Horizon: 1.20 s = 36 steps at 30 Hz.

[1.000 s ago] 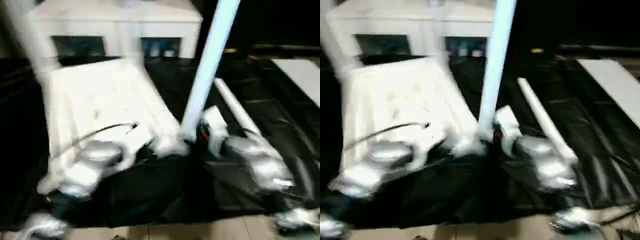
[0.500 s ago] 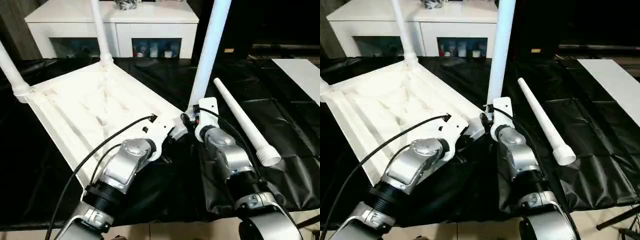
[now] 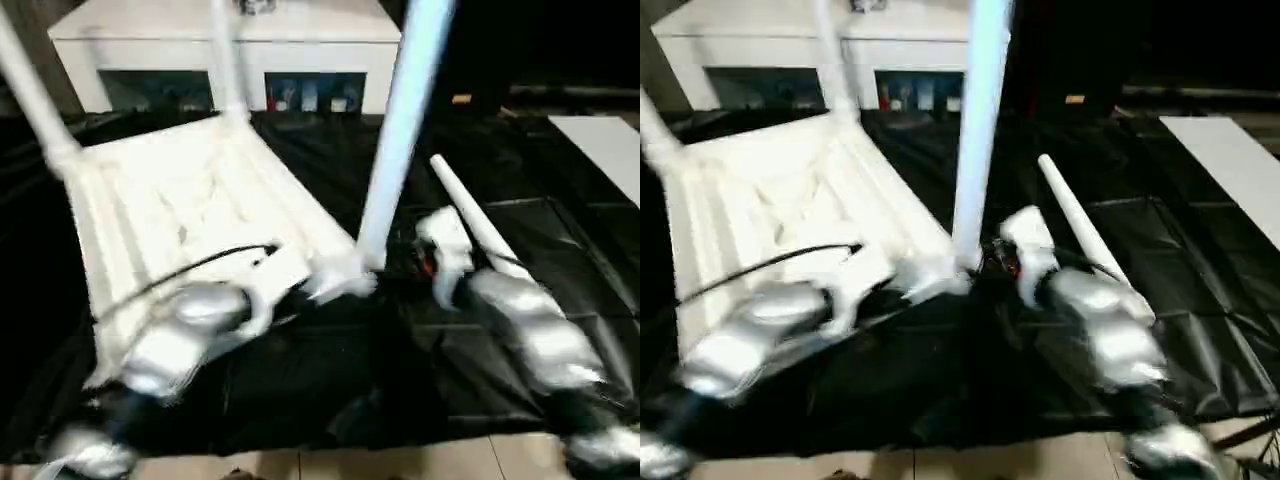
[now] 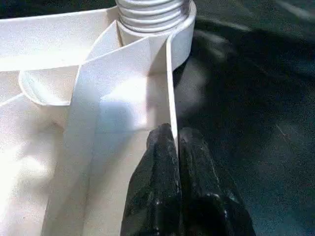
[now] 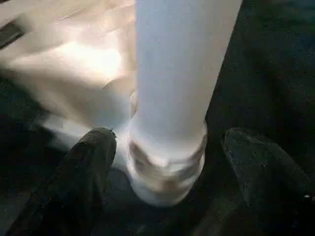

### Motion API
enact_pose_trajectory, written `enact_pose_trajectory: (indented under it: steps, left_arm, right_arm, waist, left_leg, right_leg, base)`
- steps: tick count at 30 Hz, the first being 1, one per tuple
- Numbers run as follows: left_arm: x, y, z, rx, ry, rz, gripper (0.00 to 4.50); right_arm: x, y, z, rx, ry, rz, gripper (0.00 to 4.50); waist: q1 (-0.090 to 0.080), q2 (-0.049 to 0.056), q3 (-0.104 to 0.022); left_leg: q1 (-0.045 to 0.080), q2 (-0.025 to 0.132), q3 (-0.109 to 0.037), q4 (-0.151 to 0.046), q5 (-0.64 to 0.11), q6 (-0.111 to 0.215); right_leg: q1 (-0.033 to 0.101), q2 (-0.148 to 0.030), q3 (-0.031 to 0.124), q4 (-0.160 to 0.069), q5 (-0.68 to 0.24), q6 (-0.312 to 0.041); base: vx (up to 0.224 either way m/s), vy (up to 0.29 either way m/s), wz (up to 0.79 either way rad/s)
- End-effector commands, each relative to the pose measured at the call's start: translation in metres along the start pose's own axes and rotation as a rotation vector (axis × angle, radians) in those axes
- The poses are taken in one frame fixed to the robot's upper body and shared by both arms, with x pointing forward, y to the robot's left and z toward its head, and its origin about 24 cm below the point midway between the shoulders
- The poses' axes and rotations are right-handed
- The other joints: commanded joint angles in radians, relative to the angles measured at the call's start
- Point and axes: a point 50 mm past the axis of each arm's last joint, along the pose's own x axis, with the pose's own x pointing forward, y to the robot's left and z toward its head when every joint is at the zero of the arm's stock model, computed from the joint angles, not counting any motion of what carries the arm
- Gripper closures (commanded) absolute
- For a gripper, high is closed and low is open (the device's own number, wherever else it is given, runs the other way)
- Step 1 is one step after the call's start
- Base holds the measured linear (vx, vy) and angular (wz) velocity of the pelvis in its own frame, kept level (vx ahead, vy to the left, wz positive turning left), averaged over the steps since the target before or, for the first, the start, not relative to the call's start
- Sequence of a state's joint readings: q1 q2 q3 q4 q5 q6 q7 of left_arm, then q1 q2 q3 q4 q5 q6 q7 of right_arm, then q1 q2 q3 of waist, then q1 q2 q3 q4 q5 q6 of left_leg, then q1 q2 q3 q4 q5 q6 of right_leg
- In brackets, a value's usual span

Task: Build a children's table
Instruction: Rotate leg to tighten

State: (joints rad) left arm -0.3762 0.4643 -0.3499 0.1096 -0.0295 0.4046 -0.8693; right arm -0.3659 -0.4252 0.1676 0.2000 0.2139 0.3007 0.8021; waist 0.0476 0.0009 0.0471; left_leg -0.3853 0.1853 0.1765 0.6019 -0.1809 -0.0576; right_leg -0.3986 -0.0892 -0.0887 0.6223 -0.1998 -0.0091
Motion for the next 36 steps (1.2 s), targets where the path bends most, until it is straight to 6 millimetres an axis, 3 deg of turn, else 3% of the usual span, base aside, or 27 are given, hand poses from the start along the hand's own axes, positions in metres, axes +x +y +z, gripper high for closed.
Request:
enact_pose_trajectory:
  steps: [1,5,7,8,9,14,15,20,29,30,36]
  left_arm:
    - [-0.004,-0.014,0.002,0.041,-0.009,-0.165,4.50]
    - [-0.008,-0.011,0.002,0.038,-0.006,-0.178,4.50]
    - [-0.008,-0.008,0.002,0.043,-0.006,-0.167,4.50]
    - [-0.008,-0.007,0.002,0.047,-0.007,-0.165,4.50]
    - [-0.008,-0.006,0.002,0.050,-0.009,-0.164,4.50]
    - [-0.009,-0.007,0.002,0.048,-0.013,-0.174,4.50]
    - [-0.009,-0.007,0.002,0.048,-0.012,-0.173,4.50]
    - [-0.009,-0.005,0.002,0.053,-0.009,-0.168,4.50]
    - [-0.009,-0.006,0.001,0.053,-0.002,-0.177,4.50]
    - [-0.009,-0.006,0.000,0.052,-0.002,-0.177,4.50]
    - [-0.009,-0.007,-0.002,0.052,0.004,-0.179,4.50]
  right_arm:
    - [-0.009,0.006,0.002,-0.069,0.022,0.151,0.65]
    - [-0.016,0.007,0.002,-0.095,0.058,0.226,0.65]
    - [-0.016,0.007,0.001,-0.108,0.070,0.245,0.65]
    - [-0.016,0.007,0.000,-0.117,0.077,0.251,0.65]
    - [-0.015,0.006,0.000,-0.117,0.072,0.250,0.65]
    - [-0.010,0.005,0.003,-0.100,0.040,0.258,0.65]
    - [-0.009,0.004,0.002,-0.105,0.047,0.257,0.93]
    - [-0.002,0.001,0.002,-0.082,0.028,0.227,1.24]
    - [0.004,0.006,-0.007,-0.090,0.056,0.258,1.87]
    - [0.005,0.005,-0.007,-0.089,0.056,0.256,2.12]
    - [0.005,0.005,-0.009,-0.094,0.061,0.263,2.41]
  waist:
    - [0.004,-0.001,-0.060]
    - [0.013,0.001,-0.055]
    - [0.015,-0.001,-0.055]
    - [0.015,-0.010,-0.056]
    - [0.016,-0.007,-0.056]
    - [0.015,-0.009,-0.058]
    - [0.016,-0.008,-0.059]
    - [0.015,-0.007,-0.061]
    - [0.016,-0.007,-0.061]
    - [0.016,-0.007,-0.060]
    - [0.015,-0.008,-0.060]
  left_leg:
    - [0.015,0.048,-0.014,-0.073,-0.201,0.056]
    - [0.022,0.050,-0.010,-0.075,-0.226,0.050]
    - [0.022,0.050,-0.011,-0.076,-0.238,0.041]
    - [0.020,0.050,-0.011,-0.077,-0.236,0.037]
    - [0.018,0.049,-0.012,-0.076,-0.236,0.035]
    - [0.017,0.048,-0.012,-0.073,-0.207,0.043]
    - [0.017,0.048,-0.012,-0.073,-0.200,0.045]
    - [0.018,0.047,-0.010,-0.071,-0.189,0.048]
    - [0.018,0.047,-0.011,-0.071,-0.195,0.041]
    - [0.018,0.048,-0.011,-0.072,-0.195,0.042]
    - [0.018,0.047,-0.011,-0.072,-0.203,0.043]
  right_leg:
    - [0.053,-0.059,0.057,-0.073,-0.116,-0.215]
    - [0.045,-0.058,0.059,-0.077,-0.161,-0.225]
    - [0.046,-0.061,0.059,-0.079,-0.190,-0.218]
    - [0.048,-0.061,0.058,-0.081,-0.201,-0.212]
    - [0.048,-0.063,0.058,-0.080,-0.211,-0.207]
    - [0.048,-0.061,0.058,-0.078,-0.193,-0.206]
    - [0.048,-0.061,0.058,-0.076,-0.182,-0.208]
    - [0.047,-0.060,0.057,-0.072,-0.151,-0.226]
    - [0.049,-0.060,0.057,-0.072,-0.159,-0.220]
    - [0.049,-0.060,0.057,-0.071,-0.160,-0.220]
    - [0.049,-0.060,0.057,-0.073,-0.167,-0.221]
  base:
    - [0.000,0.000,0.00]
    - [0.000,0.000,0.00]
    - [0.000,0.000,0.00]
    - [0.000,0.000,0.00]
    - [0.000,0.000,0.00]
    - [0.000,0.000,0.00]
    - [0.000,0.000,0.00]
    - [0.000,0.000,0.00]
    - [0.000,0.000,0.00]
    - [0.000,0.000,0.00]
    - [0.000,0.000,0.00]
